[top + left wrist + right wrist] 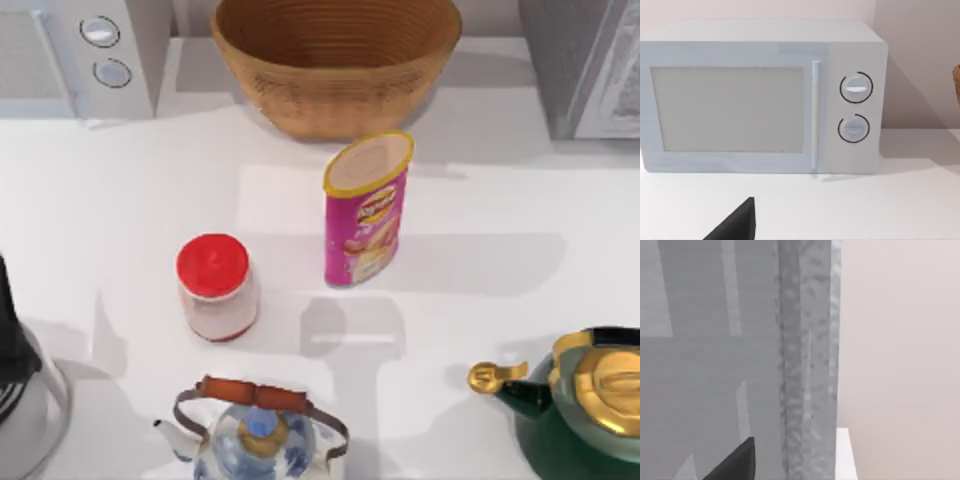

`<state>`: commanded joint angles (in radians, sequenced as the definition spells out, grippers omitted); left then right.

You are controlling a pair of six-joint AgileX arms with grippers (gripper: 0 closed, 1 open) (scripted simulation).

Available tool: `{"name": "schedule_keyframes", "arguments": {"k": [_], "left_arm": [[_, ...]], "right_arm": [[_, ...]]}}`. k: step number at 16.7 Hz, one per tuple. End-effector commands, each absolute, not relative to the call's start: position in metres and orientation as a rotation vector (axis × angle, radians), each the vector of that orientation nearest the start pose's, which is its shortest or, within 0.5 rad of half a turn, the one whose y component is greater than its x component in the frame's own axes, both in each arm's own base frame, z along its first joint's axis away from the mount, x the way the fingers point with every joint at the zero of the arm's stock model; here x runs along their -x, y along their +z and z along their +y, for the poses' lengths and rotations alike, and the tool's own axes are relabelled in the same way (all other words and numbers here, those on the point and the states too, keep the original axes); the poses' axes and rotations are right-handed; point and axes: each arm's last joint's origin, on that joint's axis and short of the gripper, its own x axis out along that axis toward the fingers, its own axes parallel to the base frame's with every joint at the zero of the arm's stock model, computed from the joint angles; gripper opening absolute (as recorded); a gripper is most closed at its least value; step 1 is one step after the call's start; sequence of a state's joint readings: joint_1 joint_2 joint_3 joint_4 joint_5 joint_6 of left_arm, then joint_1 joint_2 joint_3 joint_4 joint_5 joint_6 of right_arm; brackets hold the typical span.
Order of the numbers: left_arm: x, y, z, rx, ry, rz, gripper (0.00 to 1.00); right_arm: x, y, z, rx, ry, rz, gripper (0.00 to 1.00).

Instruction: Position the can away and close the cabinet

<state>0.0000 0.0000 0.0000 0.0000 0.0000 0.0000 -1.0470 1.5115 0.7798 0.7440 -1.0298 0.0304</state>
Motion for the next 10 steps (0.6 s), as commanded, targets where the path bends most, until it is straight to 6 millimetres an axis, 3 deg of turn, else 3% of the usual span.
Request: {"name": "schedule_keyframes", "arguments": {"k": [5,10], "left_arm": [[-0.106,0.160,-0.001,0.000,0.000,0.000,1.00],[-0.106,0.160,-0.001,0.000,0.000,0.000,1.00]], "right_arm": [[-0.190,0.351,-0.274,-0.033,-0.003,0.018,1.00],[-0.175,0.453,-0.243,-0.030,-0.002,0.017,1.00]]}}
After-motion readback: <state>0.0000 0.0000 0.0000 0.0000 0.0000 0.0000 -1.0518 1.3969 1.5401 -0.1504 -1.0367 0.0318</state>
